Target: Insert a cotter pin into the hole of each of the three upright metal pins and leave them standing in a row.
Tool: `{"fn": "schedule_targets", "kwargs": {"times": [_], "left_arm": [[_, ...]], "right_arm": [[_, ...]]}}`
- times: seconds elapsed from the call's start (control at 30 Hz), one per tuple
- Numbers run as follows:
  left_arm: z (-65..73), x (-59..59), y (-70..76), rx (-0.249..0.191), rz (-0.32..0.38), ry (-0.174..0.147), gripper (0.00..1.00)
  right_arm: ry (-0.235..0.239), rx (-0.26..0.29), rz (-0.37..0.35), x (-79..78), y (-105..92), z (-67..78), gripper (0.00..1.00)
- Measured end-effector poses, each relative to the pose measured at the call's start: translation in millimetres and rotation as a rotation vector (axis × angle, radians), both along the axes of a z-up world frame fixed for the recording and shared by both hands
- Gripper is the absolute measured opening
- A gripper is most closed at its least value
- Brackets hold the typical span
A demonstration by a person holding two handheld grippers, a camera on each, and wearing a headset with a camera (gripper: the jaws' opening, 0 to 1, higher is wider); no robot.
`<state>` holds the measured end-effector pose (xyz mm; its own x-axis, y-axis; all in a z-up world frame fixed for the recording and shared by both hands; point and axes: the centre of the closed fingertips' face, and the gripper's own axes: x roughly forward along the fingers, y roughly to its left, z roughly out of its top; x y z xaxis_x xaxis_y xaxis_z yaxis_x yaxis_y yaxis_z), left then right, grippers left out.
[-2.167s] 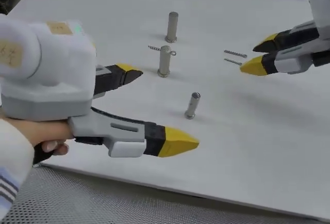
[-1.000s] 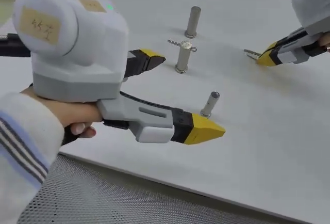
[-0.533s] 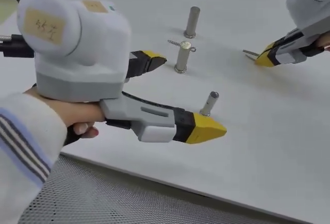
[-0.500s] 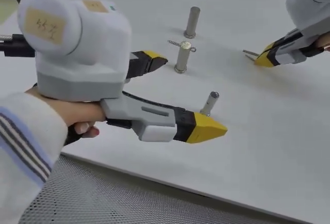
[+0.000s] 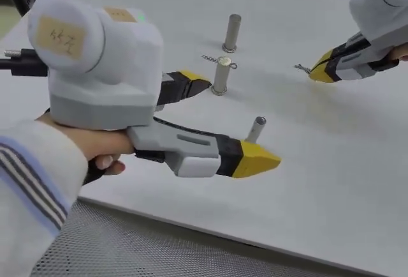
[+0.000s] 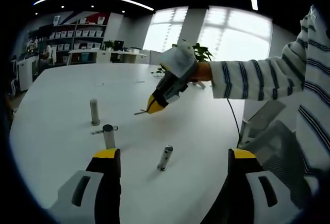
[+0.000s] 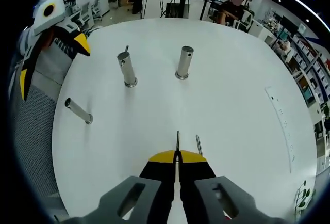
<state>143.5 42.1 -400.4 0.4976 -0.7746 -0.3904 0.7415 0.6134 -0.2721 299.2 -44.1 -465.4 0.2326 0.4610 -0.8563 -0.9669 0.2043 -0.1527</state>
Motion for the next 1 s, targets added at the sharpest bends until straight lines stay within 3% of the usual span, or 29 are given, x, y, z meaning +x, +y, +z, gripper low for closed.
{"fn": "schedule_targets", "kwargs": {"times": [0.2, 0.33, 0.43, 0.47, 0.53, 0.8, 0.9, 0.93, 1.0], "left_arm": [[3.7, 4.8, -2.7, -0.019, 0.003, 0.014, 0.78], [5.5, 7.0, -5.5, -0.031, -0.003, 0.033, 0.76], [6.7, 10.2, -7.8, -0.031, -0.01, 0.043, 0.74], [7.0, 11.0, -8.4, -0.031, -0.012, 0.044, 0.73], [8.6, 12.7, -10.1, -0.032, -0.021, 0.039, 0.7], [16.5, 24.0, -16.1, -0.099, -0.004, 0.074, 0.62], [18.0, 27.3, -17.2, -0.122, -0.002, 0.094, 0.58], [18.2, 28.0, -17.8, -0.135, 0.002, 0.114, 0.56], [19.1, 30.7, -17.8, -0.146, 0.007, 0.116, 0.51]], "right_arm": [[-0.065, 0.05, 0.041, -10.2, 7.1, 20.3, 0.0], [-0.134, 0.072, 0.082, -17.6, 10.2, 34.4, 0.0], [-0.223, 0.123, 0.157, -25.2, 20.0, 50.8, 0.0], [-0.225, 0.122, 0.147, -26.6, 18.4, 52.2, 0.0], [-0.281, 0.134, 0.187, -31.3, 22.9, 60.1, 0.0], [-0.374, 0.128, 0.287, -63.6, 32.5, 70.9, 0.0], [-0.399, 0.113, 0.325, -73.2, 35.8, 72.3, 0.0], [-0.403, 0.109, 0.334, -77.5, 37.4, 72.8, 0.0], [-0.41, 0.111, 0.35, -84.2, 41.1, 74.8, 0.0]]}}
